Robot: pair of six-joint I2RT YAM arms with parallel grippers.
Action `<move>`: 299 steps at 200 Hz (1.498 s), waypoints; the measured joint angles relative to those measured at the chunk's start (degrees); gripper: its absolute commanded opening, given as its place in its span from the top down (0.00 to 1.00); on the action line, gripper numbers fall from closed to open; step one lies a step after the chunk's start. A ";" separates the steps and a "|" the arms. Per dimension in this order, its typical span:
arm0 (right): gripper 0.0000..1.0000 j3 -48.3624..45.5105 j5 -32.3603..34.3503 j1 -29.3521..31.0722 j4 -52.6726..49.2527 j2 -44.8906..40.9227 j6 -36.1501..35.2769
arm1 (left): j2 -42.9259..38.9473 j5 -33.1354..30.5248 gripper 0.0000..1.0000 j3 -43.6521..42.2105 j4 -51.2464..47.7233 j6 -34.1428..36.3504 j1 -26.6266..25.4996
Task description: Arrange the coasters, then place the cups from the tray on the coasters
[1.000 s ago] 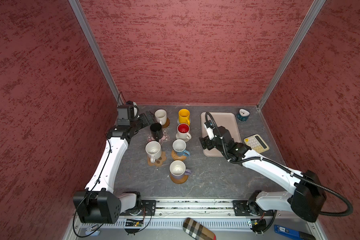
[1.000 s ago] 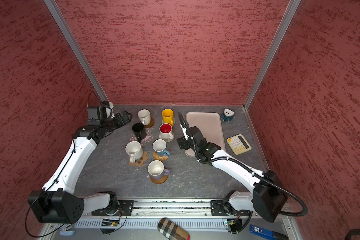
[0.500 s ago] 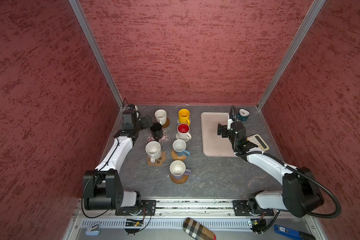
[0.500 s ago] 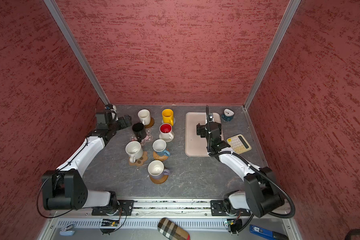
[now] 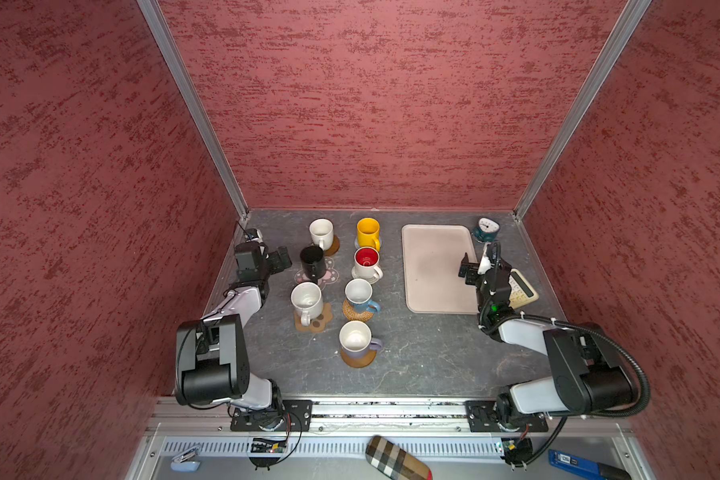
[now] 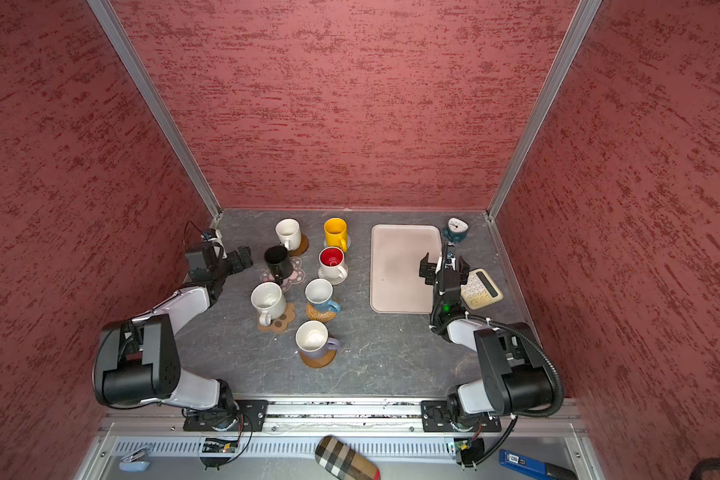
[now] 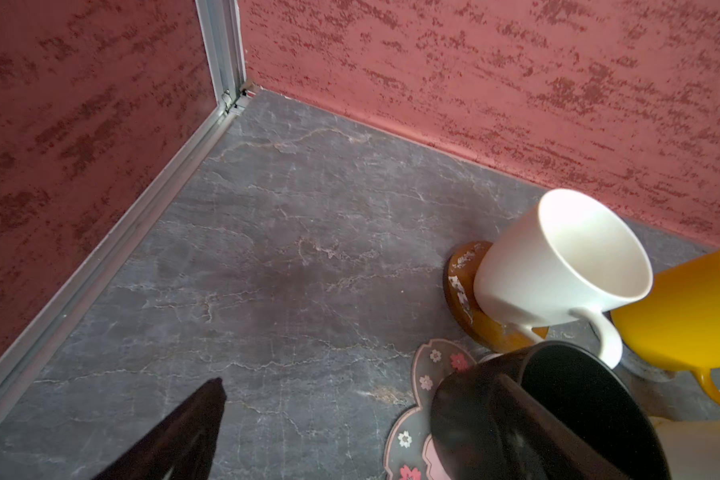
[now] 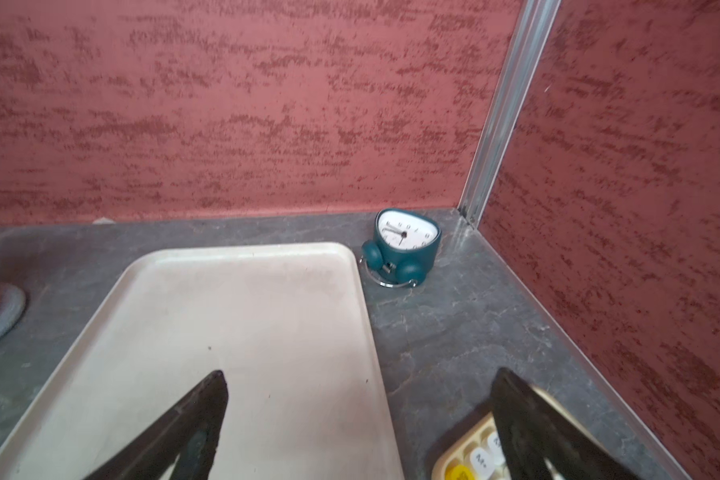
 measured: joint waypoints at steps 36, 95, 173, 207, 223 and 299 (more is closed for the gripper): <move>0.01 -0.09 -0.11 -1.95 0.48 -2.69 1.29 | 0.00 2.80 0.00 -0.68 2.71 2.01 0.02; 0.01 -1.62 -1.36 -2.38 -1.27 -5.97 2.86 | -1.40 5.68 0.00 -2.34 3.89 5.35 -2.01; 0.01 -2.43 -2.05 -2.47 -4.02 -7.85 4.13 | -2.49 2.54 0.00 -10.32 8.66 4.98 -5.90; 0.01 -2.89 -2.45 -2.58 -5.46 -8.68 4.63 | -2.21 1.68 0.01 -11.15 10.51 4.74 -5.88; 0.01 -4.74 -2.58 -2.67 -4.48 -8.59 5.03 | -2.05 1.73 0.00 -11.15 11.41 4.74 -5.90; 0.01 -9.11 -3.02 -2.97 -1.01 -5.95 5.44 | -0.96 1.70 0.00 -11.21 16.11 4.74 -6.12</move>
